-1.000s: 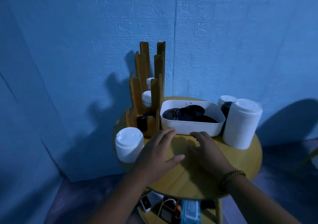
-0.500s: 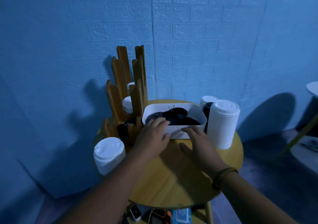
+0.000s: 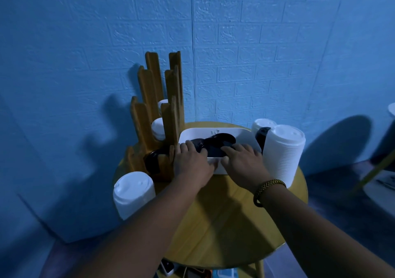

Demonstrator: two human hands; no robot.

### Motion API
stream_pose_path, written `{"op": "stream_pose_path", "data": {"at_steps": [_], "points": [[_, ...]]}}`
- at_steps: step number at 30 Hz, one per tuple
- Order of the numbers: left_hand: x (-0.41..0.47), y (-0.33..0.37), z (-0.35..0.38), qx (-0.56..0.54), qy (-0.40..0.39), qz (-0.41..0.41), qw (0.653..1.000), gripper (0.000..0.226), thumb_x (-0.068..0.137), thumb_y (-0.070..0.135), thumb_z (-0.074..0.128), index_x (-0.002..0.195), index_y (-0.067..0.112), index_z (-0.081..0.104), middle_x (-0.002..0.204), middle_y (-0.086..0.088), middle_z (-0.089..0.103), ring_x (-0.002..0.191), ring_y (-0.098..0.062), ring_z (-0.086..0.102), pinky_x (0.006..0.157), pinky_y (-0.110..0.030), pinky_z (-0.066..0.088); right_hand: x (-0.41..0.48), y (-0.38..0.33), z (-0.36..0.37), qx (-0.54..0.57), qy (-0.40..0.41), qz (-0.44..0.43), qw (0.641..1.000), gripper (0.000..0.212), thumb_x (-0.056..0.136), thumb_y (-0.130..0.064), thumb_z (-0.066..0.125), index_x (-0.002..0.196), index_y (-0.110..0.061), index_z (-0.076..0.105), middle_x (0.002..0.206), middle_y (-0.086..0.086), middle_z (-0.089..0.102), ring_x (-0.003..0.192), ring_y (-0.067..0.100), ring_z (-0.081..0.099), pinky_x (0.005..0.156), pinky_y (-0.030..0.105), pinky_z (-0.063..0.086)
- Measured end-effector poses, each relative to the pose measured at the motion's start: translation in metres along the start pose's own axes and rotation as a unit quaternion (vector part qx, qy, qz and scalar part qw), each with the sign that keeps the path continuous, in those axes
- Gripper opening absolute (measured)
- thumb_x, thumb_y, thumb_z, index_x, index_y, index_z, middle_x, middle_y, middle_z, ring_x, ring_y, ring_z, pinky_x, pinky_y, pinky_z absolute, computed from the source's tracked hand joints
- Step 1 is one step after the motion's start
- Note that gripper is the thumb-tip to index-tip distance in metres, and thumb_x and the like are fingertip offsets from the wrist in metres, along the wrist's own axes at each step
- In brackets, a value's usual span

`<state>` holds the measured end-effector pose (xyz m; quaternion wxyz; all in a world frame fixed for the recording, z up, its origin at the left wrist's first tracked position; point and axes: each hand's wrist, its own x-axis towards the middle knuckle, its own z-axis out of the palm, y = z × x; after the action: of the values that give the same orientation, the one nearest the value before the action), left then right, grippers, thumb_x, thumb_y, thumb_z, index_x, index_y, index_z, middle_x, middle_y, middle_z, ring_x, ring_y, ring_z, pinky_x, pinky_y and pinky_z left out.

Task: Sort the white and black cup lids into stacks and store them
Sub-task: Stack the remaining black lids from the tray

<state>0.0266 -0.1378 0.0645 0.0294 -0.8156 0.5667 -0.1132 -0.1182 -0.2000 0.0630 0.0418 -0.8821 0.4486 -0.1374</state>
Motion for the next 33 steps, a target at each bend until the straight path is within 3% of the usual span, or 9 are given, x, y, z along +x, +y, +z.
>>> {"op": "stream_pose_path", "data": {"at_steps": [6, 9, 11, 14, 20, 25, 29, 32, 33], "points": [[0.005, -0.001, 0.002, -0.038, -0.012, 0.000, 0.999, 0.080, 0.099, 0.073, 0.021, 0.146, 0.013, 0.048, 0.150, -0.020, 0.042, 0.137, -0.036, 0.040, 0.115, -0.046, 0.030, 0.006, -0.003, 0.000, 0.000, -0.050, 0.009, 0.999, 0.045, 0.103, -0.041, 0.025, 0.129, -0.021, 0.057, 0.128, 0.008, 0.058, 0.122, 0.027, 0.048, 0.101, 0.046, 0.032], [0.004, -0.002, 0.001, -0.060, 0.011, 0.006, 0.998, 0.085, 0.098, 0.074, 0.026, 0.149, 0.009, 0.043, 0.150, -0.019, 0.041, 0.137, -0.035, 0.040, 0.117, -0.045, 0.032, 0.007, -0.003, 0.001, 0.006, -0.045, 0.011, 0.999, 0.039, 0.102, -0.039, 0.027, 0.106, -0.020, 0.060, 0.108, 0.004, 0.058, 0.110, 0.023, 0.052, 0.097, 0.046, 0.033], [0.000, -0.002, -0.001, -0.075, 0.039, 0.012, 0.996, 0.086, 0.097, 0.073, 0.031, 0.154, 0.009, 0.034, 0.157, -0.018, 0.034, 0.142, -0.034, 0.035, 0.120, -0.045, 0.030, 0.008, -0.002, 0.002, 0.023, -0.036, 0.017, 0.999, 0.031, 0.101, -0.038, 0.029, 0.092, -0.021, 0.053, 0.095, 0.001, 0.052, 0.101, 0.021, 0.052, 0.096, 0.046, 0.035], [-0.007, -0.004, -0.001, -0.116, 0.074, 0.022, 0.990, 0.087, 0.097, 0.069, 0.040, 0.160, 0.012, 0.019, 0.168, -0.015, 0.013, 0.152, -0.034, 0.020, 0.124, -0.044, 0.021, 0.007, -0.001, 0.003, 0.049, -0.009, 0.021, 0.999, 0.025, 0.099, -0.037, 0.031, 0.089, -0.022, 0.048, 0.093, 0.000, 0.049, 0.093, 0.018, 0.048, 0.098, 0.046, 0.037], [-0.026, -0.014, 0.002, -0.212, 0.138, 0.081, 0.964, 0.082, 0.100, 0.061, 0.044, 0.163, 0.017, 0.013, 0.171, -0.003, -0.007, 0.156, -0.027, 0.007, 0.123, -0.039, 0.022, -0.004, 0.001, 0.001, 0.046, 0.057, 0.024, 0.997, 0.021, 0.098, -0.033, 0.037, 0.104, -0.020, 0.053, 0.106, 0.000, 0.054, 0.103, 0.022, 0.051, 0.093, 0.042, 0.036], [-0.048, -0.024, 0.016, -0.180, 0.186, 0.159, 0.953, 0.076, 0.101, 0.054, 0.047, 0.162, 0.018, 0.018, 0.172, -0.001, -0.005, 0.157, -0.025, 0.010, 0.122, -0.039, 0.022, -0.017, 0.006, 0.004, 0.037, 0.084, 0.024, 0.995, 0.047, 0.098, -0.031, 0.042, 0.144, -0.020, 0.042, 0.140, 0.001, 0.049, 0.127, 0.024, 0.044, 0.103, 0.042, 0.033], [-0.081, -0.024, 0.040, -0.126, 0.139, 0.223, 0.957, 0.073, 0.102, 0.056, 0.038, 0.162, 0.025, 0.011, 0.167, 0.007, -0.027, 0.154, -0.015, -0.013, 0.119, -0.038, 0.015, -0.029, 0.016, 0.011, 0.023, 0.085, 0.027, 0.996, 0.053, 0.098, -0.029, 0.043, 0.150, -0.024, 0.036, 0.149, -0.003, 0.043, 0.136, 0.022, 0.038, 0.110, 0.043, 0.029], [-0.103, -0.027, 0.048, -0.116, 0.124, 0.253, 0.953, 0.067, 0.099, 0.056, 0.038, 0.159, 0.025, 0.029, 0.171, 0.005, -0.011, 0.154, -0.012, -0.005, 0.115, -0.036, 0.017, -0.033, 0.018, 0.013, 0.014, 0.083, 0.027, 0.996, 0.052, 0.098, -0.026, 0.043, 0.150, -0.023, 0.038, 0.150, -0.002, 0.044, 0.138, 0.022, 0.037, 0.113, 0.043, 0.026], [-0.106, -0.029, 0.045, -0.129, 0.095, 0.257, 0.953, 0.067, 0.101, 0.057, 0.037, 0.160, 0.027, 0.027, 0.170, 0.008, -0.014, 0.153, -0.008, -0.010, 0.118, -0.036, 0.014, -0.034, 0.018, 0.013, 0.011, 0.084, 0.025, 0.996, 0.050, 0.099, -0.026, 0.042, 0.149, -0.023, 0.040, 0.150, -0.002, 0.044, 0.138, 0.023, 0.037, 0.113, 0.043, 0.026]]}}
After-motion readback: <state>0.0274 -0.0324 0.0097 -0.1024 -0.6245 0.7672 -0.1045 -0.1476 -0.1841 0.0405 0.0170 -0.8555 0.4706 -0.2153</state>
